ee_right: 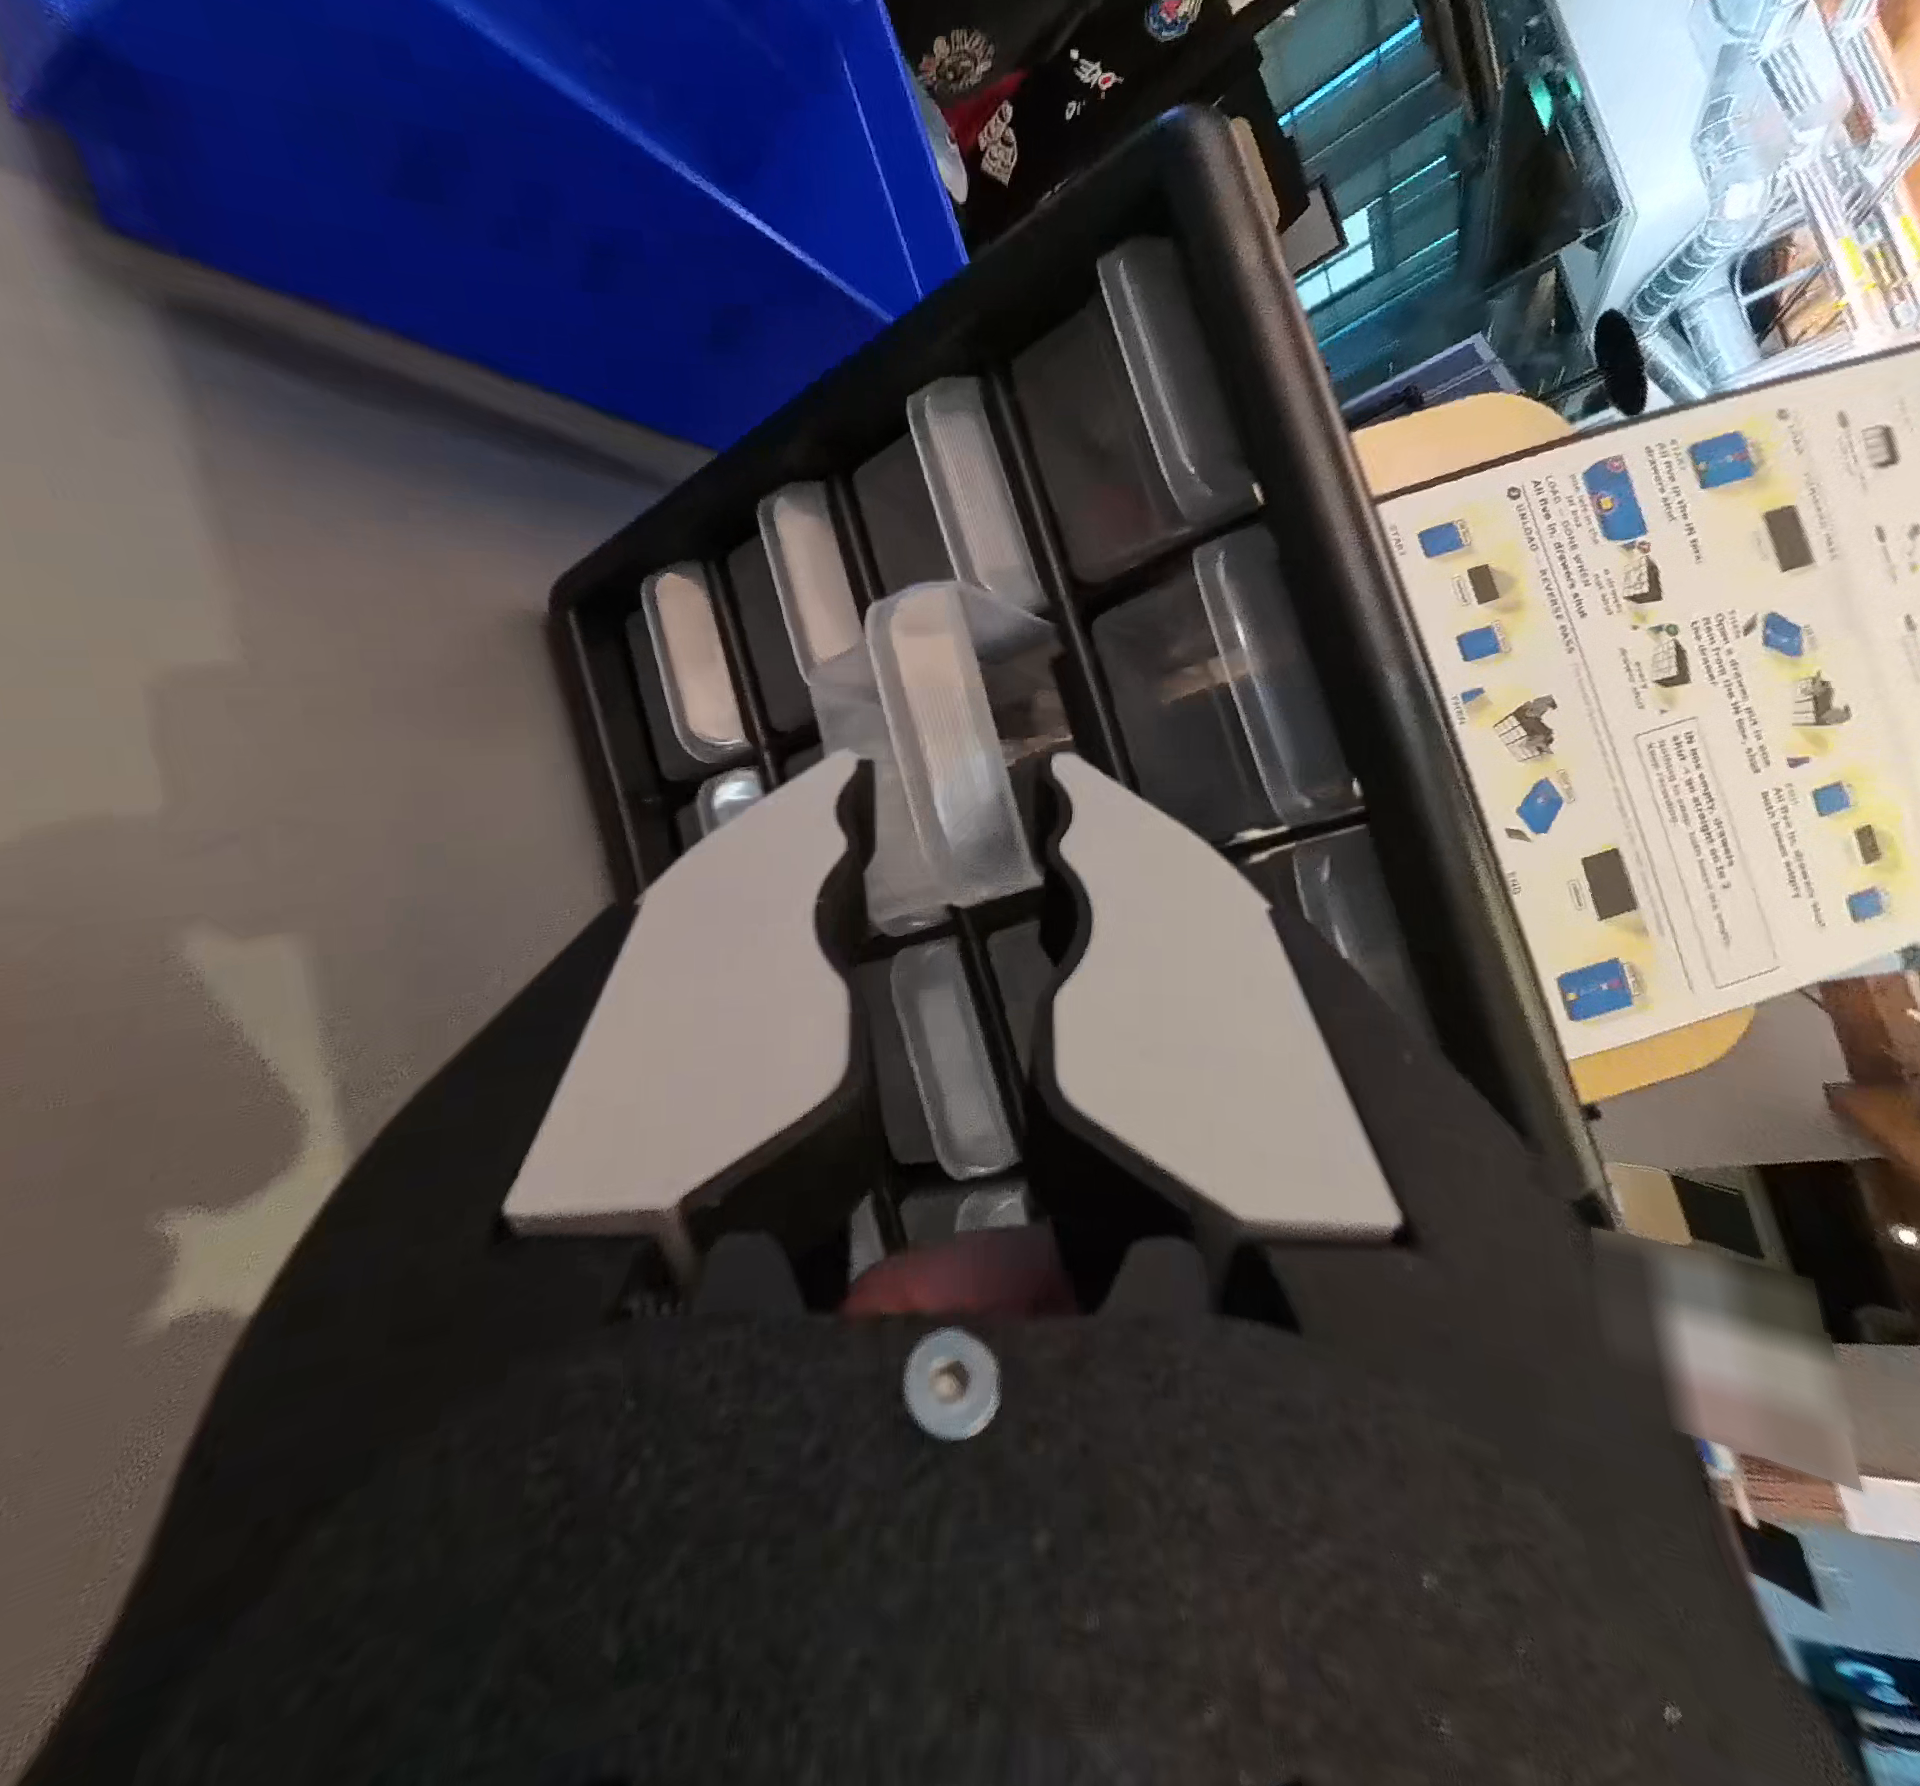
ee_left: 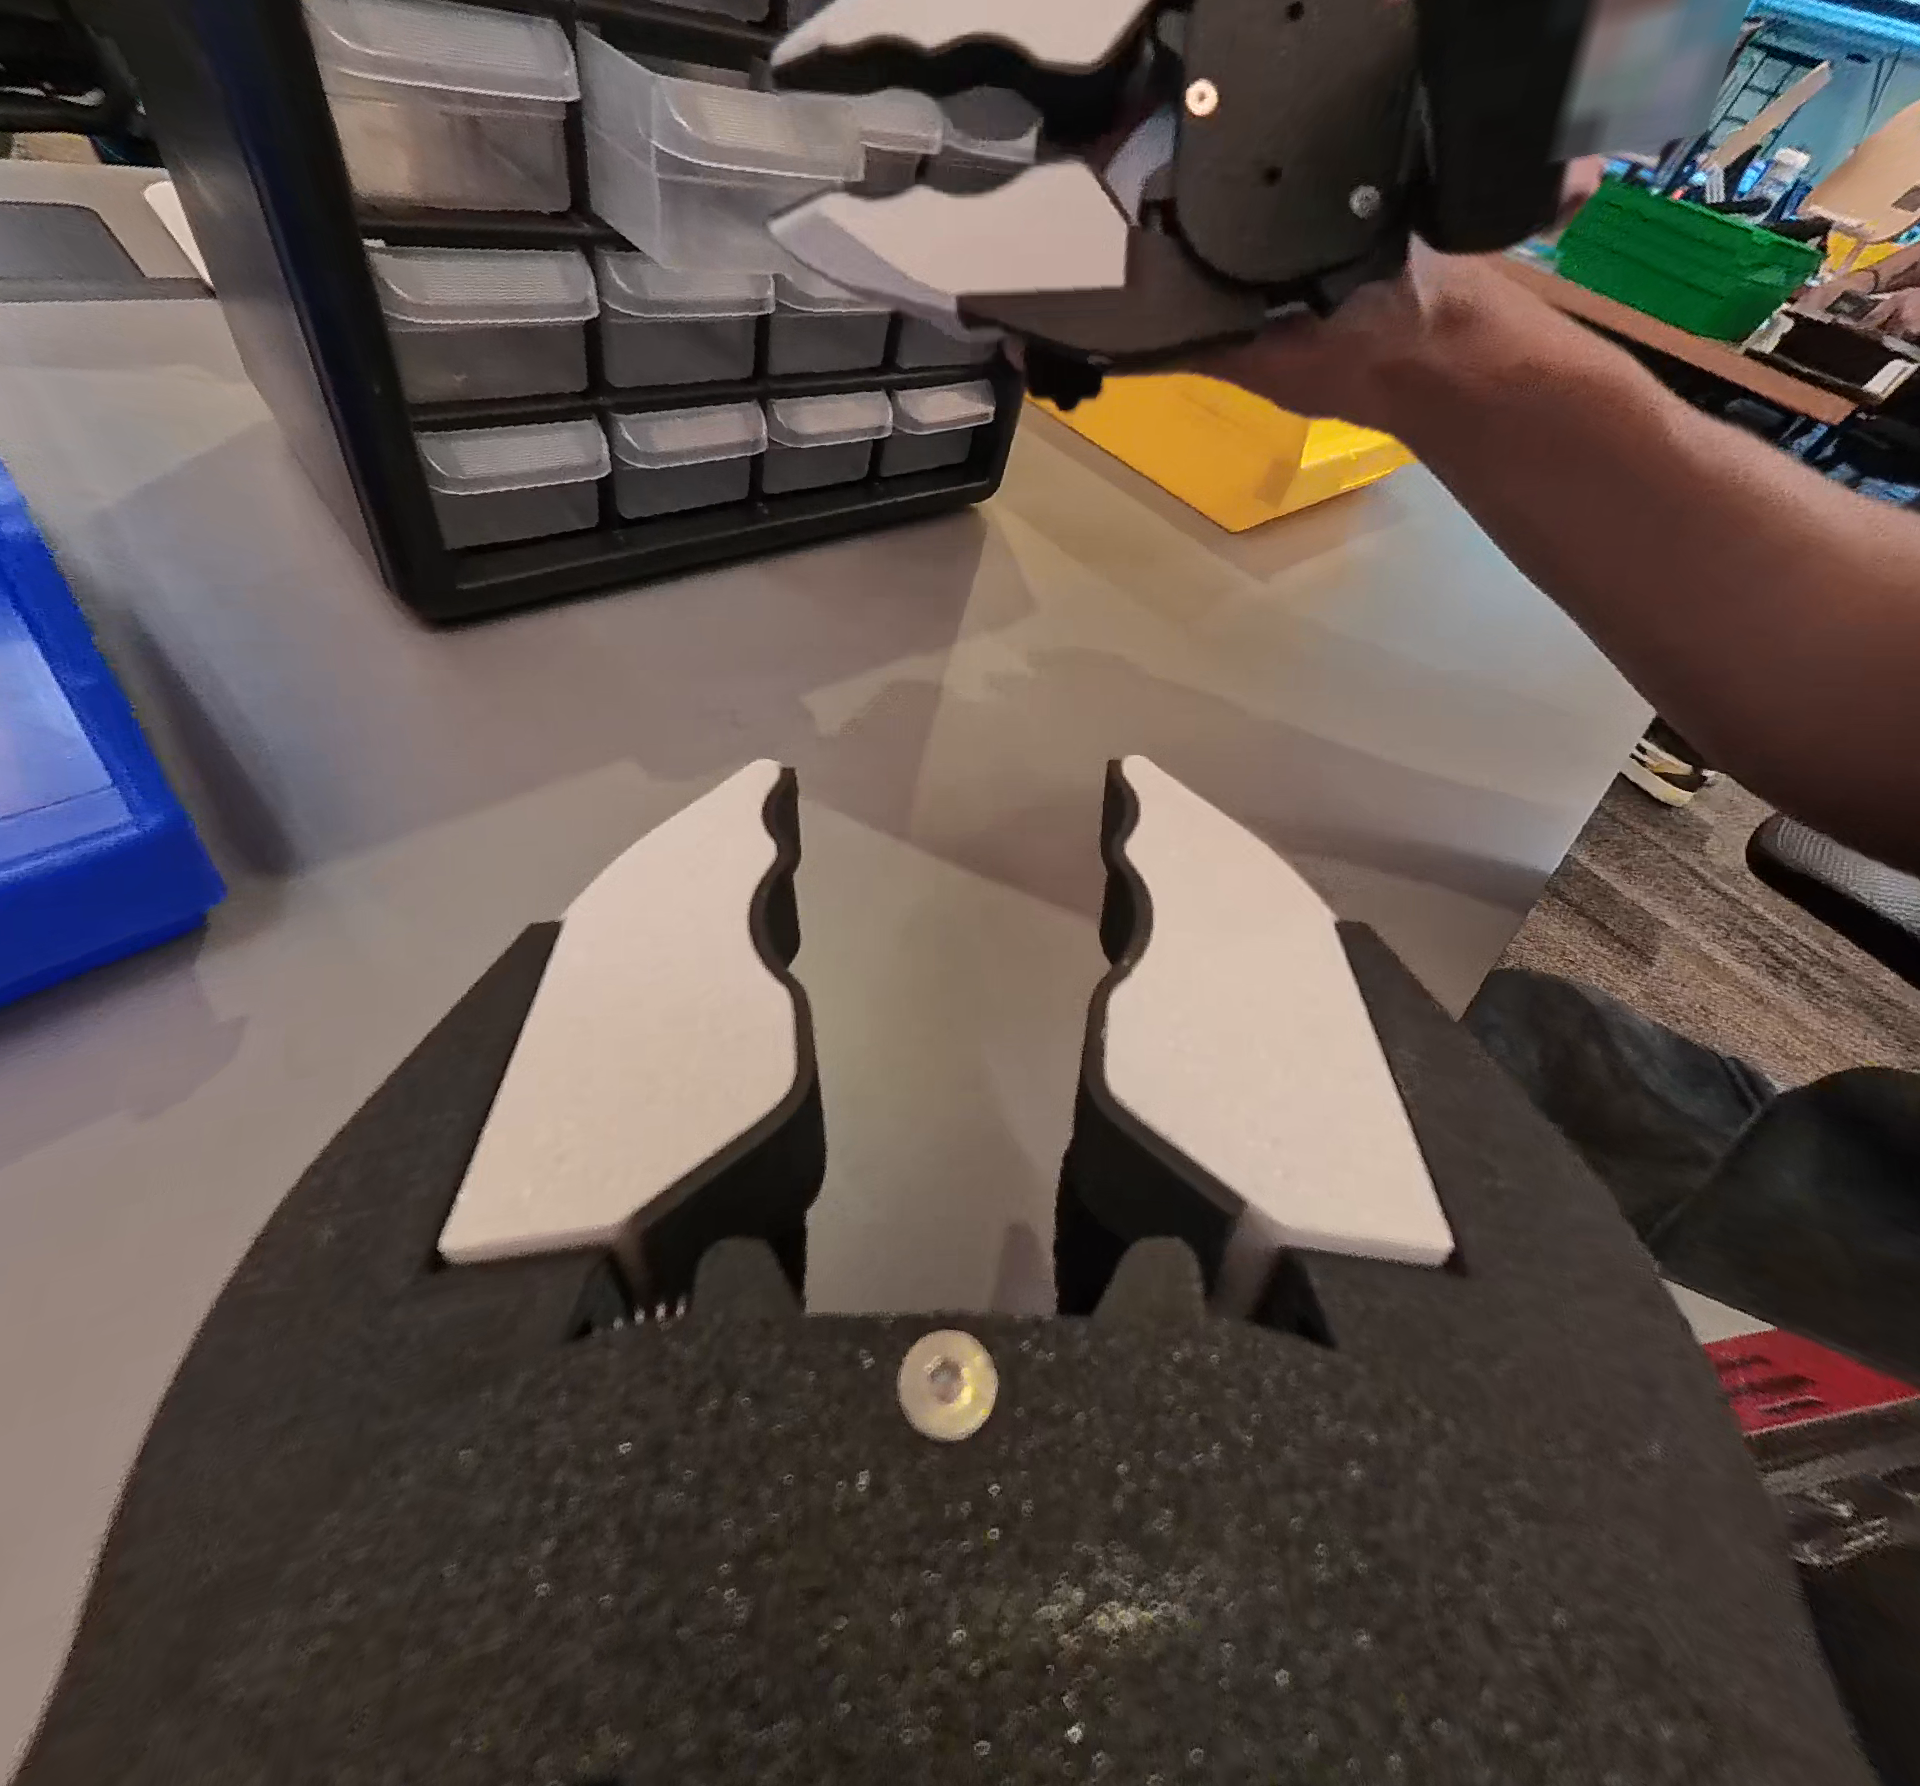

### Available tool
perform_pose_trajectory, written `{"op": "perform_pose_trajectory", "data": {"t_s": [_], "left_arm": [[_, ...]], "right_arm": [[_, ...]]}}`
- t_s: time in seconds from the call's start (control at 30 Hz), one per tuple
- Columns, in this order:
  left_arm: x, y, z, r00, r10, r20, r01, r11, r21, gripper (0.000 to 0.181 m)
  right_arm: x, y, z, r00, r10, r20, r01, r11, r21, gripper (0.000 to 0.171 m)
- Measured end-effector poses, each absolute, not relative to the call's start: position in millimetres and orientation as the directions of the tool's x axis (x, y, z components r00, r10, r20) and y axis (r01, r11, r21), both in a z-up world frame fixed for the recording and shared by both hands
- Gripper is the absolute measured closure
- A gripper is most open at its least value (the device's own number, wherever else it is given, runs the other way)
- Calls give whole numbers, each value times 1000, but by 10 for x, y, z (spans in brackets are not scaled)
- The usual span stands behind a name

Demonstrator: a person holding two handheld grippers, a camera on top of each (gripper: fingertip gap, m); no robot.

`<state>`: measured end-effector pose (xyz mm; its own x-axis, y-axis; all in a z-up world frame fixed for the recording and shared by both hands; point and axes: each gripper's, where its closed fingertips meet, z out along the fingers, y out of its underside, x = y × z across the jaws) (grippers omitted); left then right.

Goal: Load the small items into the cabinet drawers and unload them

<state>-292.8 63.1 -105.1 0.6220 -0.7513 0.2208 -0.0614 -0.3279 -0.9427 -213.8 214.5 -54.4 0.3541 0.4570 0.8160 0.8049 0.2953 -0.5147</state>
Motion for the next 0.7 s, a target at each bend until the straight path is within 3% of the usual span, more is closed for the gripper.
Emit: {"op": "perform_pose_trajectory", "data": {"t_s": [0.13,0.43,0.57,0.7], "left_arm": [[-2951,630,-1066,635,-747,195,-82,-317,-945,126],[-2970,648,-1027,610,-742,279,-11,-360,-933,126],[-2988,648,-1026,604,-737,302,6,-375,-927,126],[-3045,672,-1025,625,-728,280,-2,-361,-933,126]], "right_arm": [[-2098,2197,-585,289,452,844,845,295,-447,150],[-2113,1978,-528,303,463,833,816,325,-478,150],[-2126,1749,-392,437,536,723,683,326,-654,142],[-1960,1710,-405,626,621,471,478,171,-861,135]]}}
